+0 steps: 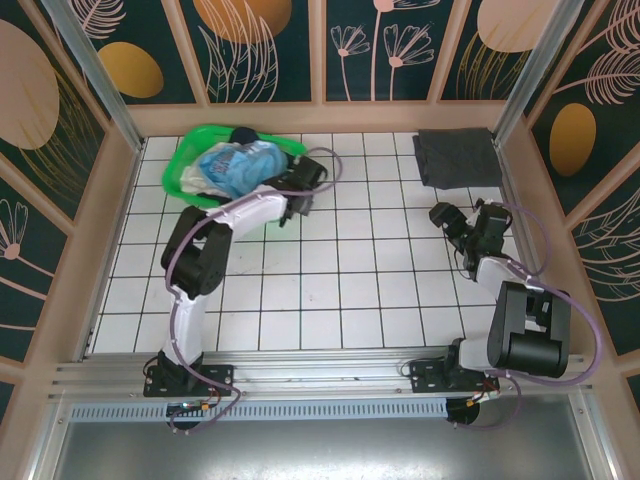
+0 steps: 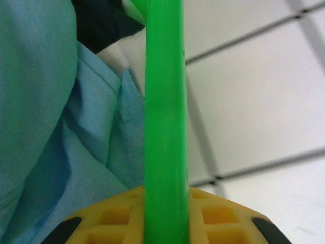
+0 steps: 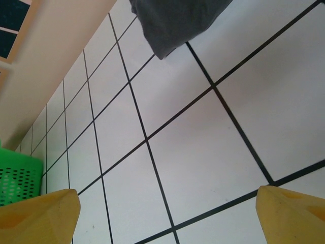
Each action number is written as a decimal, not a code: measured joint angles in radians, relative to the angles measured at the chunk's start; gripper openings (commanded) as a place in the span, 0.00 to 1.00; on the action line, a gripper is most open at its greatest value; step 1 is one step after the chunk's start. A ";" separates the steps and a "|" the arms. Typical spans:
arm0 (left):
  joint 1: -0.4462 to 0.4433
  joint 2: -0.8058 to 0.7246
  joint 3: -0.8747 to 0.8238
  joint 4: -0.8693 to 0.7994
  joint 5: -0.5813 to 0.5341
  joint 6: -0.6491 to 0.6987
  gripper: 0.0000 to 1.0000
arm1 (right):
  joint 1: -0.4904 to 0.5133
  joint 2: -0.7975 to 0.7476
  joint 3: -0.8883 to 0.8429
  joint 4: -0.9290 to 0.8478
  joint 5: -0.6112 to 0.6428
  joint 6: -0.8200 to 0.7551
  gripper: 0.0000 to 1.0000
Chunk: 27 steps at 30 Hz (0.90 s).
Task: Fold and stack the t-shirts
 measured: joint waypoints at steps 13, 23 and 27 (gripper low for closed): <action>0.302 0.065 0.083 0.039 -0.014 0.108 0.04 | -0.037 -0.014 -0.010 -0.008 0.000 -0.025 0.90; 0.306 0.143 0.244 0.009 -0.018 0.059 0.77 | -0.037 -0.020 -0.014 -0.008 0.000 -0.026 0.91; 0.306 0.068 0.217 0.016 0.009 0.021 0.85 | -0.037 -0.024 -0.015 -0.007 0.000 -0.026 0.90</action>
